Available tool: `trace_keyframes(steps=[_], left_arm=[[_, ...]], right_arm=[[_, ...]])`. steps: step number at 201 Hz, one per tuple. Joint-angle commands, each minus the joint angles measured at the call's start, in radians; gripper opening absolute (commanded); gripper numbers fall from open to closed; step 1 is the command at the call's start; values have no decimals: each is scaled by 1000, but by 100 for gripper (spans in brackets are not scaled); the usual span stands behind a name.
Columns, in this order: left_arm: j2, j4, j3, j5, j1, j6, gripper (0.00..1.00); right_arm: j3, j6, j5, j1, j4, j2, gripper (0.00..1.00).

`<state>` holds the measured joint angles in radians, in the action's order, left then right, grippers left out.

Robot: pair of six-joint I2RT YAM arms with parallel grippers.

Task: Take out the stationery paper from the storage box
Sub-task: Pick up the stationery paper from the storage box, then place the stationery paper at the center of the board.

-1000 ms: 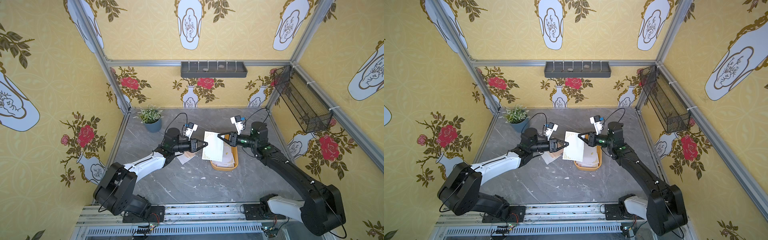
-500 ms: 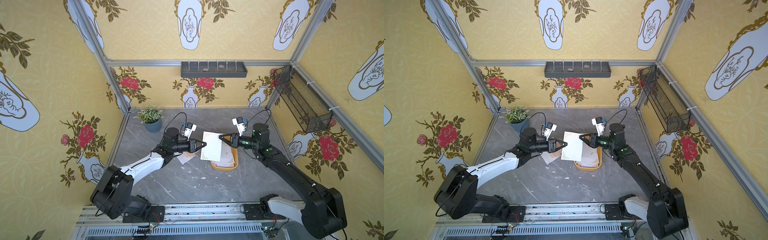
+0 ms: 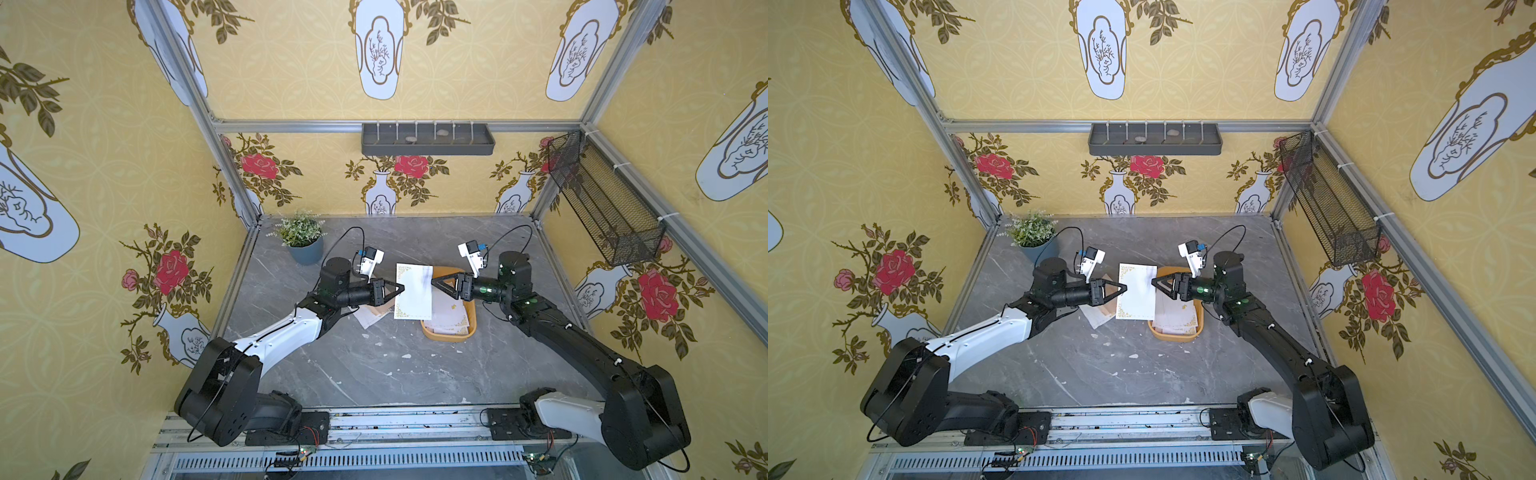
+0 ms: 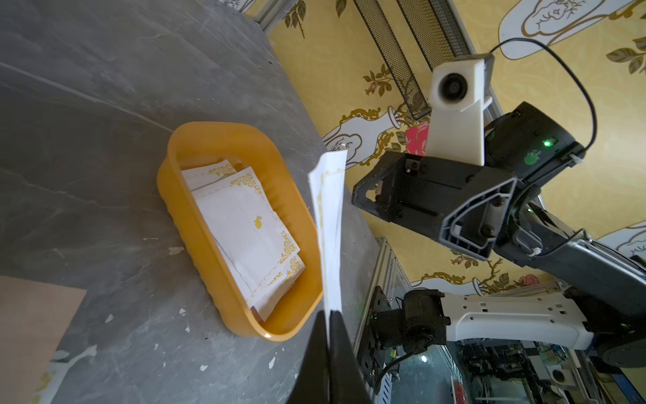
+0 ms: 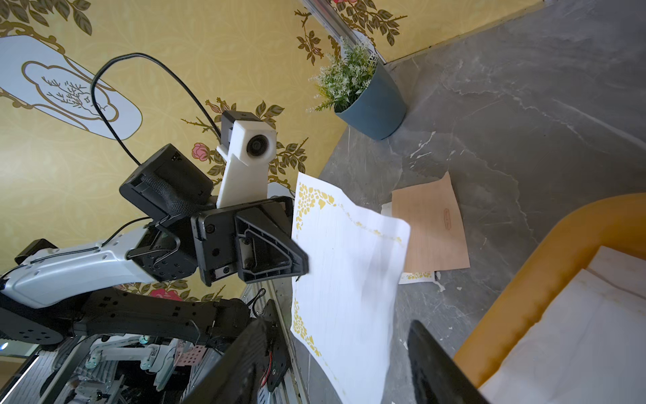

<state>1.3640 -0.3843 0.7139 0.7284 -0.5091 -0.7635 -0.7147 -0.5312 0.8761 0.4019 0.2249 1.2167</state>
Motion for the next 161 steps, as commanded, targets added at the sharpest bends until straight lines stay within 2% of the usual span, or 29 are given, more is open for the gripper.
trace_keyframes(steps=[1,16,21,39,102,161], left_arm=[[-26,60,-30,-94,45,13,0],[-44,130,-45,-159,81,13,0],[-45,154,-48,-175,117,13,0],[-37,181,-70,-185,159,13,0],[64,224,-77,-280,190,13,0],[192,163,-81,-291,196,-5,0]], right_arm=[[-16,25,-44,2,-11,13,77],[-31,39,-56,2,-38,22,78],[-35,44,-61,2,-45,24,78],[-45,51,-76,3,-59,30,79],[-60,65,-144,12,-104,50,81],[-93,76,-184,33,-112,92,81]])
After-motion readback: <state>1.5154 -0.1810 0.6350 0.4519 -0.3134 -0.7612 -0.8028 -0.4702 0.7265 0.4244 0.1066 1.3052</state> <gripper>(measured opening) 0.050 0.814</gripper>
